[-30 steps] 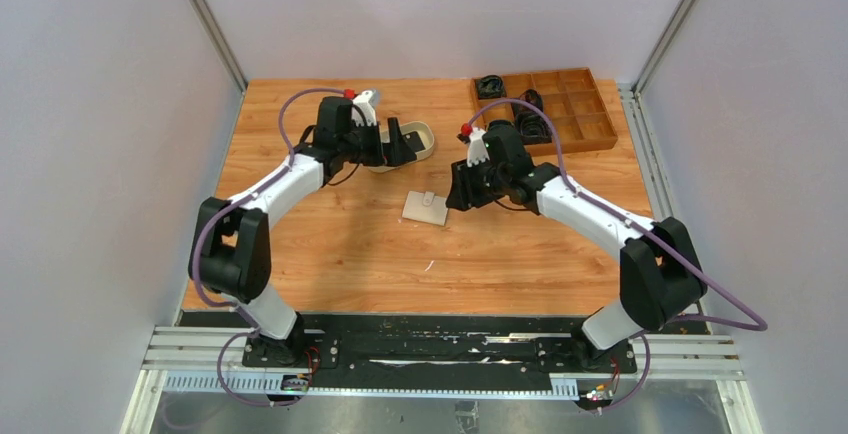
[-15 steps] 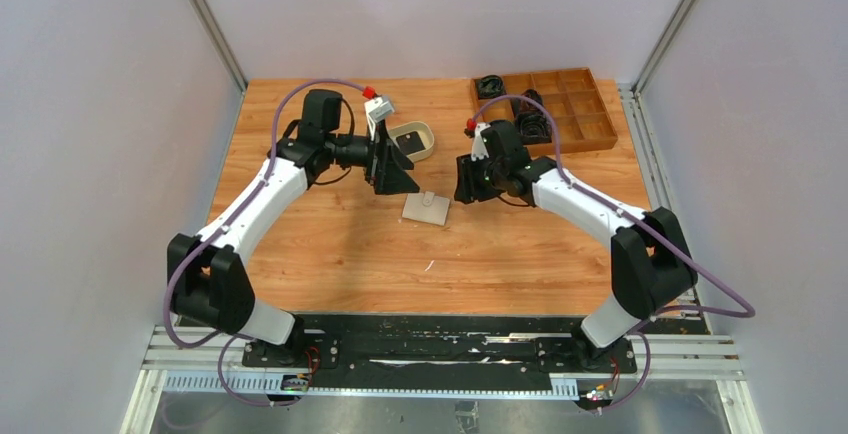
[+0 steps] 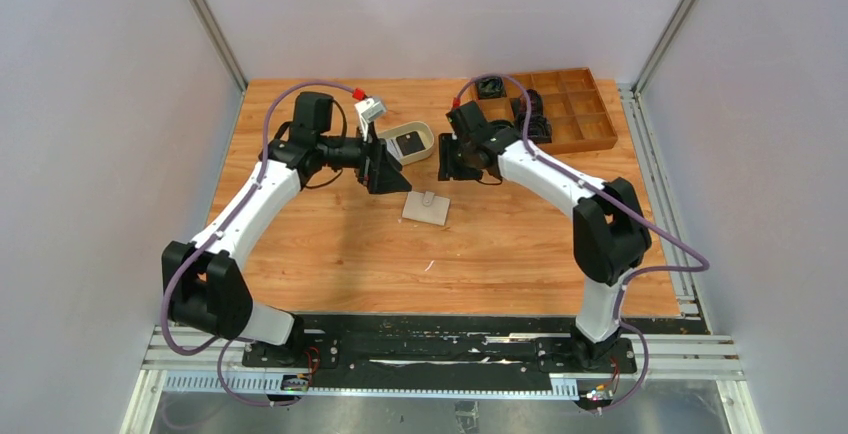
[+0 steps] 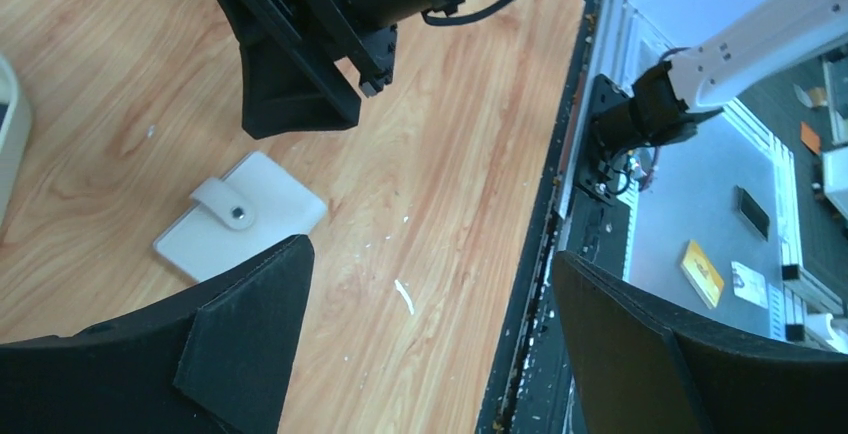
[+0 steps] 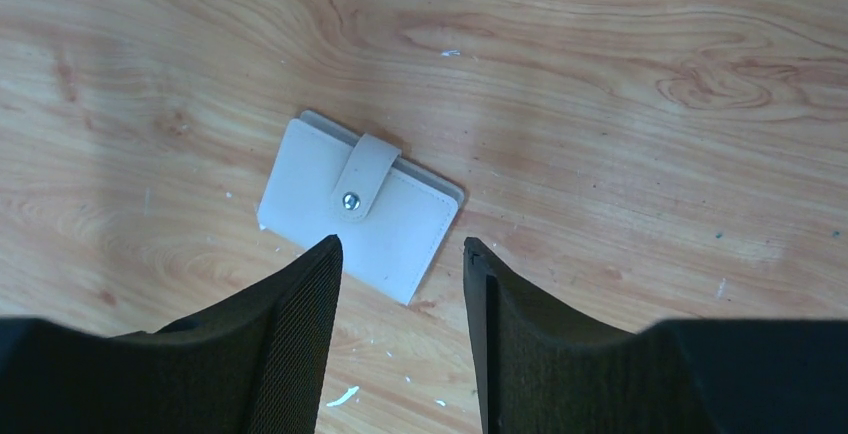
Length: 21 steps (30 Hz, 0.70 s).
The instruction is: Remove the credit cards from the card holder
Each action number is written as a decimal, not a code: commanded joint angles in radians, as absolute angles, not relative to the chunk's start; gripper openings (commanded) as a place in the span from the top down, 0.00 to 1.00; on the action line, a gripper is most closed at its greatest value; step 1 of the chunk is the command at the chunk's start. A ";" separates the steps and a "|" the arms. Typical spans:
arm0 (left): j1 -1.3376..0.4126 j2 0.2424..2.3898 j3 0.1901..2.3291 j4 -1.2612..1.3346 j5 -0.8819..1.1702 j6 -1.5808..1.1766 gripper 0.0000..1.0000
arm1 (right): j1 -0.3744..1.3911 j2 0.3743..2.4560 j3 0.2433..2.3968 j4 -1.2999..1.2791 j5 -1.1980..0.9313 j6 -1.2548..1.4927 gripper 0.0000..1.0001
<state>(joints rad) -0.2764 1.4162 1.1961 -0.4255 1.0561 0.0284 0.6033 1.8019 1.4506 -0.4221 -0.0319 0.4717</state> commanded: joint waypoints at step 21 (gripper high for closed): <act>-0.239 1.139 0.831 -0.009 0.310 -0.142 0.00 | 0.720 2.216 1.909 -0.785 0.149 0.687 0.47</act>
